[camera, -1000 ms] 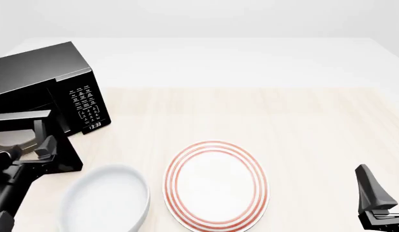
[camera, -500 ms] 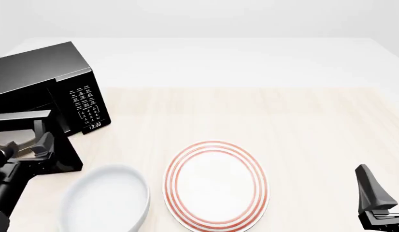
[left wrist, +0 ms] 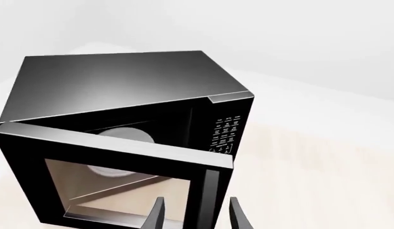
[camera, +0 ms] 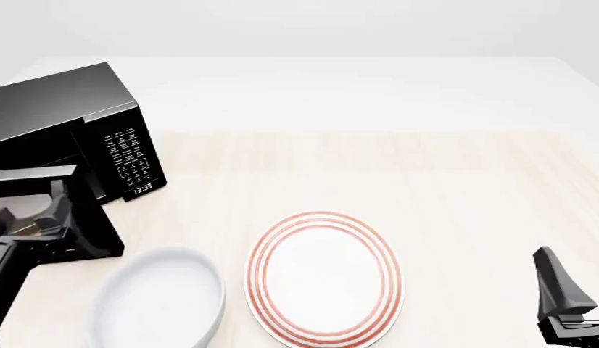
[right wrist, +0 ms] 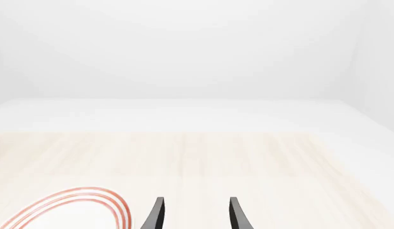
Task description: Open the microwave.
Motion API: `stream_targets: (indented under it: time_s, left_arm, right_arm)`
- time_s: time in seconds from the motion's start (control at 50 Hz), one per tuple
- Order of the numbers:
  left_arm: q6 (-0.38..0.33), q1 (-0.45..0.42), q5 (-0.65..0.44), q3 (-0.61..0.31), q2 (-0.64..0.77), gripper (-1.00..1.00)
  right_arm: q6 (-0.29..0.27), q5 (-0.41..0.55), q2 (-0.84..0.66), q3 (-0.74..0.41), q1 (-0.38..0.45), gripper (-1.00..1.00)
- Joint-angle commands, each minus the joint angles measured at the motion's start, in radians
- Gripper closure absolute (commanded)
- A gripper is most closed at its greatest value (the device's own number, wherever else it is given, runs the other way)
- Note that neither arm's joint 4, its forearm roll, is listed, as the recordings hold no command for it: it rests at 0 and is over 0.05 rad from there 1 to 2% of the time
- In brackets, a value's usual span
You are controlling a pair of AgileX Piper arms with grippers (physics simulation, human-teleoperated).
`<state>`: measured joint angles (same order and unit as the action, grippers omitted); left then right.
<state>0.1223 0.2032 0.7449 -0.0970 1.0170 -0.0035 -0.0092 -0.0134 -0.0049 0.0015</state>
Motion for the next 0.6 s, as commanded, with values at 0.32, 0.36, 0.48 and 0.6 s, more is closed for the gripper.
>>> stream_targets:
  time_s: [0.32,0.36,0.48,0.6]
  left_arm:
    - [-0.023,0.004,-0.136,-0.013,-0.149,-1.00]
    - [-0.025,0.002,-0.143,-0.015,-0.155,-1.00]
    - [-0.032,-0.001,-0.202,-0.025,-0.211,-1.00]
    - [-0.037,-0.006,-0.273,-0.037,-0.280,-1.00]
  right_arm:
    - [0.000,0.000,0.000,0.000,0.000,-1.00]
    - [0.000,0.000,0.000,0.000,0.000,-1.00]
    - [0.000,0.000,0.000,0.000,0.000,-1.00]
    - [0.000,0.000,0.000,0.000,0.000,-1.00]
